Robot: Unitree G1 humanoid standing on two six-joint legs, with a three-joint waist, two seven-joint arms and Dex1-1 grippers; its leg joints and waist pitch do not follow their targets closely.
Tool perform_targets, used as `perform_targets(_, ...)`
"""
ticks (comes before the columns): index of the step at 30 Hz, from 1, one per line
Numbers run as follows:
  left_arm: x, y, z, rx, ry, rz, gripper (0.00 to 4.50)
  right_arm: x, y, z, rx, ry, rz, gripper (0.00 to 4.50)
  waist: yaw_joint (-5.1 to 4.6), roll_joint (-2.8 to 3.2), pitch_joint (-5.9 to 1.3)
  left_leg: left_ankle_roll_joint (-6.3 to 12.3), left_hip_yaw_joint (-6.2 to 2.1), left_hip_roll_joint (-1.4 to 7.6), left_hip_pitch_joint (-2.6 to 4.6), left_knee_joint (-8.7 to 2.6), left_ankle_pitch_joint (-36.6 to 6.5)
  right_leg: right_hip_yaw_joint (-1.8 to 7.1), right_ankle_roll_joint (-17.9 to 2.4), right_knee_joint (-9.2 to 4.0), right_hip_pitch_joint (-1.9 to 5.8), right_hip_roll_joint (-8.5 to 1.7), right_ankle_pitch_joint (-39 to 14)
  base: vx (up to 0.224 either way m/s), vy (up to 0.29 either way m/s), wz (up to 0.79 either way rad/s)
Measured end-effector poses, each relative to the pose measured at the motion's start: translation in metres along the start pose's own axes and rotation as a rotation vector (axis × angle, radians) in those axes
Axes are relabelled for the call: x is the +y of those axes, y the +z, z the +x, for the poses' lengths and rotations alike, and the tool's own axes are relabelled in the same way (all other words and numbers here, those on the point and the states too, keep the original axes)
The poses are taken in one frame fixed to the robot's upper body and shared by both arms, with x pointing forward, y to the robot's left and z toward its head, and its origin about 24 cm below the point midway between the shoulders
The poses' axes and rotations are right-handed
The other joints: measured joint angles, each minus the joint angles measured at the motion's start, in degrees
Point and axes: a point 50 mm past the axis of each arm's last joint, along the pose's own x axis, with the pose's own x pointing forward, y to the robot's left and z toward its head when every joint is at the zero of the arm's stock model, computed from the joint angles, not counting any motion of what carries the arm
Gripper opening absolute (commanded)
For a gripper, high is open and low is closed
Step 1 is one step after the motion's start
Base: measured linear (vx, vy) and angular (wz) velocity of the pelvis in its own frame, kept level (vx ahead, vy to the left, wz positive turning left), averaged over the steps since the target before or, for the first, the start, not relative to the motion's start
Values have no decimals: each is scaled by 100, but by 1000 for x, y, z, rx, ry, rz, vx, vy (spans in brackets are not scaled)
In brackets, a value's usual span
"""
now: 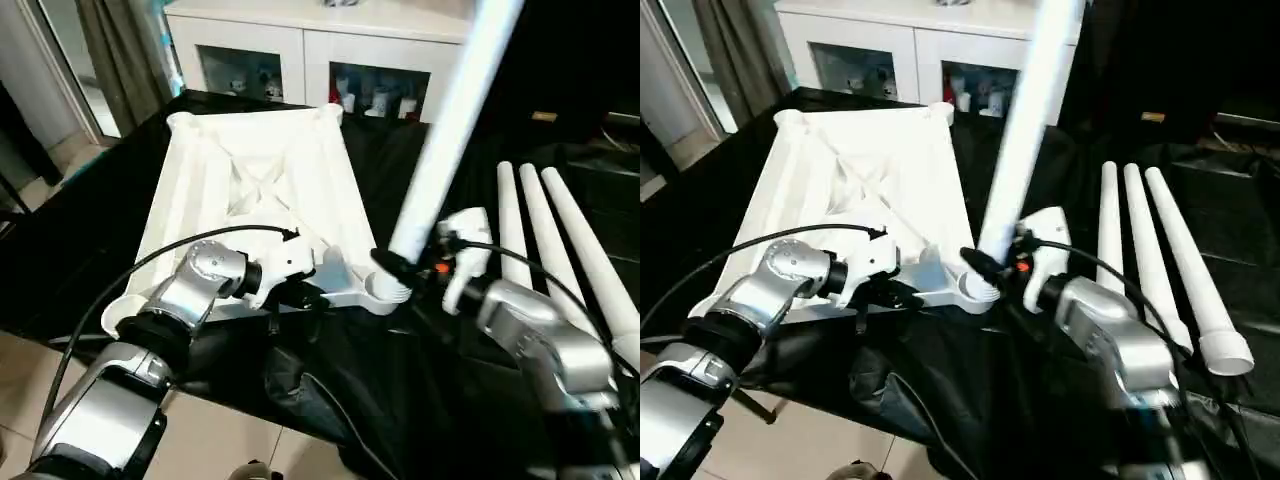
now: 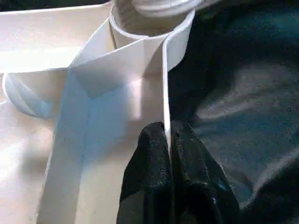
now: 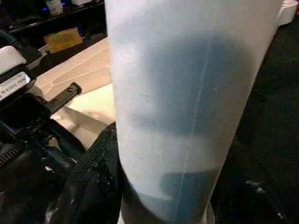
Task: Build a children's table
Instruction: Insert table leg to table base
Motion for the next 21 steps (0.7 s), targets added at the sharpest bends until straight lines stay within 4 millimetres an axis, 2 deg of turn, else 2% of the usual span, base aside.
perform_targets(11, 0, 0, 1, -2, 5, 19, 0, 1, -3, 11, 9, 6, -25, 192, -10, 3, -2, 0, 0, 0, -1, -2, 0, 1, 3, 0, 5, -1, -2, 0, 0, 0)
perform_targets(21, -2, -2, 1, -40, 11, -12, 0, -5, -4, 15, 16, 3, -45, 192, -68, 8, -5, 0, 2, 0, -1, -3, 0, 2, 6, -5, 7, -2, -3, 0, 0, 0)
